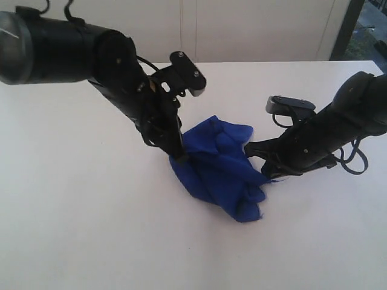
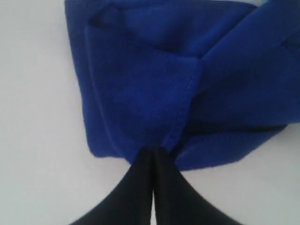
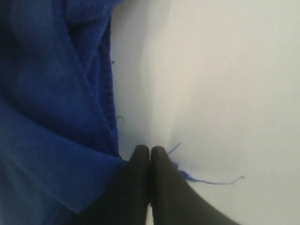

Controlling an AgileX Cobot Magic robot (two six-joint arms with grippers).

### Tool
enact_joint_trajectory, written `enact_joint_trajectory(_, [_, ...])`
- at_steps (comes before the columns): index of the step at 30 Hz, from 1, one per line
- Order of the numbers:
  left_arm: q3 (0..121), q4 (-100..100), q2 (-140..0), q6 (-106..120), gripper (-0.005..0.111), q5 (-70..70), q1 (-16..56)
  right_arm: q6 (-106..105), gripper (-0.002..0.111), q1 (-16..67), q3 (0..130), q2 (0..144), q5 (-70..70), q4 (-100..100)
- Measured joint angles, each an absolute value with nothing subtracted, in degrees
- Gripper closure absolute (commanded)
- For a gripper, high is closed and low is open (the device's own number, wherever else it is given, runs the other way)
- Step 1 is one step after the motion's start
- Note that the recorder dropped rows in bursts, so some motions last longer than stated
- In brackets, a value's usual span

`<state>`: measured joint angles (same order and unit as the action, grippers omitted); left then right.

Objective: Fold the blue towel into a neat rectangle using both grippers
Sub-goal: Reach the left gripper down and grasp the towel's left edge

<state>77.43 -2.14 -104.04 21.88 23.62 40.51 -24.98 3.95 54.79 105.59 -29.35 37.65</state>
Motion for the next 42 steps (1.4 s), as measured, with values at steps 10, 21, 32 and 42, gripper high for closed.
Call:
enact_joint_trajectory(10, [77.7, -2.1, -109.7, 27.8, 0.065, 13.3, 44.4, -25.0, 0.108, 3.9, 54.8, 105.6, -29.1, 37.8])
enact_joint_trajectory(21, [77.7, -2.1, -113.0, 32.7, 0.069, 11.2, 44.4, -25.0, 0.108, 3.9, 54.8, 105.6, -28.1, 37.8])
enact_joint_trajectory(32, [77.7, -2.1, -112.7, 33.3, 0.107, 5.4, 44.4, -25.0, 0.108, 3.9, 54.8, 105.6, -27.7, 37.8])
enact_joint_trajectory(42, [77.7, -2.1, -103.3, 16.8, 0.107, 14.2, 37.4, -25.1, 0.108, 3.9, 54.8, 103.3, -25.7, 37.8])
